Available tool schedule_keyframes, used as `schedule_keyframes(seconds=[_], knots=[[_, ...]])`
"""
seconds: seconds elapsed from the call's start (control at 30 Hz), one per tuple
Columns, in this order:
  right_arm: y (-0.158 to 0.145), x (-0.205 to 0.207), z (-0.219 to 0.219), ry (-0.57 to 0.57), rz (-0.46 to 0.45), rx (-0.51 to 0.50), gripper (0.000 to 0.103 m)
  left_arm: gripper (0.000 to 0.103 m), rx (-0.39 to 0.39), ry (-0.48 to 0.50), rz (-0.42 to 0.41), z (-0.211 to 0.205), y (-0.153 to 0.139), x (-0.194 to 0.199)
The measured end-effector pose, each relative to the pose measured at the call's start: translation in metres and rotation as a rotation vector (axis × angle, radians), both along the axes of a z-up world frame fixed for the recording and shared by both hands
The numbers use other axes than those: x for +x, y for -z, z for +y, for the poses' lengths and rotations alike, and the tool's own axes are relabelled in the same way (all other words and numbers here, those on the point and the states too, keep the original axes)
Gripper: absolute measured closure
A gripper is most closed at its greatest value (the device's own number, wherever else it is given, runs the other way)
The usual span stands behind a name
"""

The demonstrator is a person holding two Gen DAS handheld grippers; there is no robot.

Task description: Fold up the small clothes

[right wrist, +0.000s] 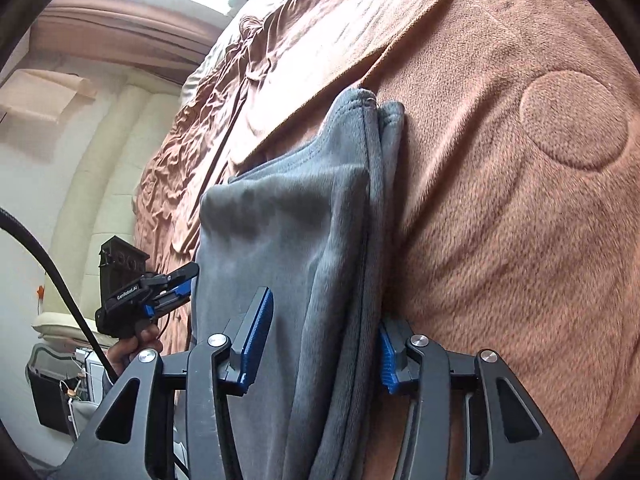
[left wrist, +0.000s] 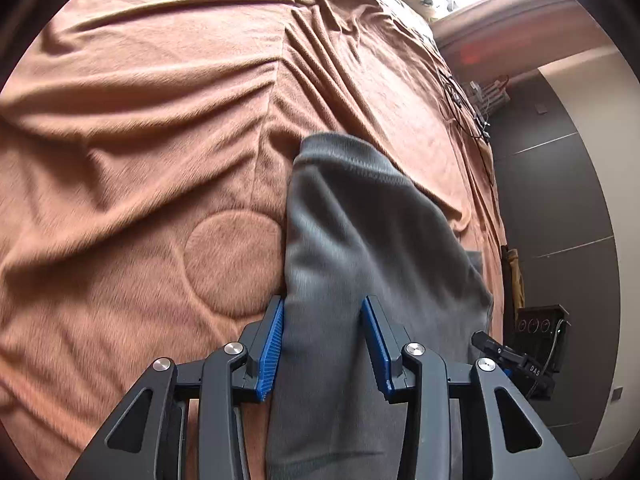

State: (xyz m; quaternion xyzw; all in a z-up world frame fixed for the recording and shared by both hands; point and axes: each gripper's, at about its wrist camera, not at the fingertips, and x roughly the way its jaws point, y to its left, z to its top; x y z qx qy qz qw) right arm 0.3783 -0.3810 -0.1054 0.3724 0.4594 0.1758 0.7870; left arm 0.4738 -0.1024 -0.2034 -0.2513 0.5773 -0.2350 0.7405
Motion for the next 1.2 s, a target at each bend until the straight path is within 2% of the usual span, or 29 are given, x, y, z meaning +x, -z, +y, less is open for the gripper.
schedule_keyframes(seconds=[0.27,0.4,0.5,0.53,0.6,0.77,1.2], knots=[[0.007,0.011,-0.007,0.002,-0.026,0.033,0.062,0.068,-0.001,0.013,-0.009,-0.012,0.004,0.030],[0.009,0.014,-0.009,0.015,-0.026,0.027,0.072,0.068,-0.003,0.010,-0.025,-0.018,0.006,0.045],[0.007,0.015,-0.007,0.015,-0.016,-0.002,0.083,0.079,0.001,0.004,-0.028,-0.021,0.007,0.051],[0.004,0.015,-0.005,0.010,-0.021,-0.013,0.085,0.087,-0.003,0.002,-0.025,-0.022,0.006,0.051],[-0.004,0.012,-0.001,0.004,-0.041,-0.038,0.089,0.092,-0.006,-0.002,-0.034,-0.022,0.003,0.050],[-0.024,0.000,0.006,-0.004,-0.095,-0.066,0.091,0.094,-0.019,0.002,-0.099,-0.021,-0.018,0.040],[-0.078,-0.051,0.031,-0.008,-0.218,-0.149,0.091,0.094,-0.076,-0.002,-0.263,-0.006,-0.098,-0.013]])
